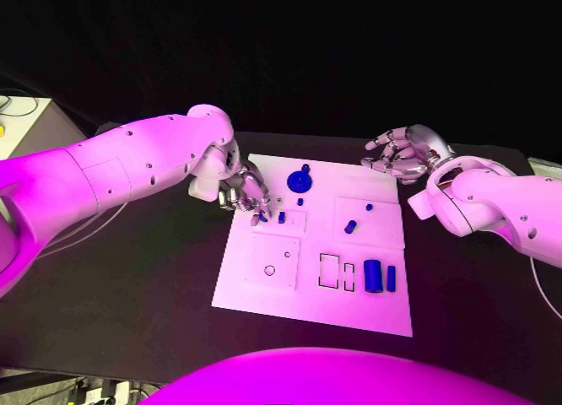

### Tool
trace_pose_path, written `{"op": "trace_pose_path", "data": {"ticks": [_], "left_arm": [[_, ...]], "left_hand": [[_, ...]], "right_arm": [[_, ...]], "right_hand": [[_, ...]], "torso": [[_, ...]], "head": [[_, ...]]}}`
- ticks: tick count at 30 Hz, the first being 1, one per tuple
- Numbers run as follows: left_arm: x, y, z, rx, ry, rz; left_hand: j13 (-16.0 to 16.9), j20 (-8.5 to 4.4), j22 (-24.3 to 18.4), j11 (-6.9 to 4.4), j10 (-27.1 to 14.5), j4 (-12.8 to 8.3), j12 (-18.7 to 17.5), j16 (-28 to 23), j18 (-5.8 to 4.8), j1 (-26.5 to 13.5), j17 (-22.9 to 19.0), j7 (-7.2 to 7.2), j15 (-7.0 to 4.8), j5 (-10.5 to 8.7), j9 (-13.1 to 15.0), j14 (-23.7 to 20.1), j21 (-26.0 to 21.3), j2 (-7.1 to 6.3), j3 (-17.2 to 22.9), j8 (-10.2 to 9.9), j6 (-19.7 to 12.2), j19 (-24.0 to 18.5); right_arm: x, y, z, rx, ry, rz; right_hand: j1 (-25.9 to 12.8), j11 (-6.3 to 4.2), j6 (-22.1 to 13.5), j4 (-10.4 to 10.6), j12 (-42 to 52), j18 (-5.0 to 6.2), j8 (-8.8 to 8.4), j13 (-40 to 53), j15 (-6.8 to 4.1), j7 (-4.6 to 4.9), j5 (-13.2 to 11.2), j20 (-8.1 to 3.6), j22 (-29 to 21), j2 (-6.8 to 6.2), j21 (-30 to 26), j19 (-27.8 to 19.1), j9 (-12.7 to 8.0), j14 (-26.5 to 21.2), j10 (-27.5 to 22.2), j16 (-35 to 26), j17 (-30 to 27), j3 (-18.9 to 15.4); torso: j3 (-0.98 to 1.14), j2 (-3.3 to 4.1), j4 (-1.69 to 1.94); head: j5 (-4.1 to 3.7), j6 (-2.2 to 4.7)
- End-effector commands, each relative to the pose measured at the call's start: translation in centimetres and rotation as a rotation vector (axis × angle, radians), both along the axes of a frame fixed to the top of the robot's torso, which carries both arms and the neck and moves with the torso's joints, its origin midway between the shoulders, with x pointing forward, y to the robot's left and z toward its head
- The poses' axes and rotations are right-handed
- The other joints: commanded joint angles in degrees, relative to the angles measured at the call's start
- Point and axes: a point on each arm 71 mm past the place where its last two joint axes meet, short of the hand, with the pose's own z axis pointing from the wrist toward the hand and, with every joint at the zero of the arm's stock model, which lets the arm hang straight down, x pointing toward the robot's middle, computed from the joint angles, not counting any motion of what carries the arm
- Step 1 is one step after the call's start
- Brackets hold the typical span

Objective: Assemble the parts on the task board

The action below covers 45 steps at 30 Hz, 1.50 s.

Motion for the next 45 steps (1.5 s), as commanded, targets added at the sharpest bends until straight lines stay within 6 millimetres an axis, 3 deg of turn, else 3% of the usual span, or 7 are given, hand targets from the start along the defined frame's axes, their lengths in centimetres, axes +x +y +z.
{"op": "trace_pose_path", "data": {"ticks": [1,45], "left_arm": [[0.16,-0.32,0.11,-0.011,-0.033,0.016],[0.08,0.20,-0.02,0.031,-0.045,0.000]], "left_hand": [[0.1,0.00,3.4,-0.02,-0.2,-2.7,-0.1,0.2,-0.97,2.4,15.1,-0.34,-0.17,0.28,-0.1,6.0,0.1,1.69,2.6,0.2,0.1,0.1],[0.5,0.03,3.4,-0.04,0.0,-3.1,0.1,0.2,-0.97,3.4,15.1,-0.38,-0.13,0.31,-0.3,6.0,0.1,1.27,2.3,0.6,0.1,0.1]], "right_arm": [[-0.06,0.18,-0.02,-0.001,0.000,0.019],[-0.07,0.15,-0.07,-0.001,0.003,0.019]], "right_hand": [[-0.6,-0.06,0.0,0.2,0.0,0.36,0.27,0.0,0.02,0.33,0.2,-0.04,3.5,0.14,-0.2,-0.5,0.0,0.0,-0.1,-0.4,-0.1,-0.1],[-0.6,-0.06,0.0,0.2,0.0,0.36,0.27,0.0,0.02,0.33,0.2,-0.04,3.5,0.14,-0.2,-0.5,0.0,0.0,-0.1,-0.4,-0.1,-0.1]], "torso": [[-0.02,0.04,-0.04],[-0.04,-0.01,0.03]], "head": [[-0.04,0.04],[-0.03,-0.16]]}}
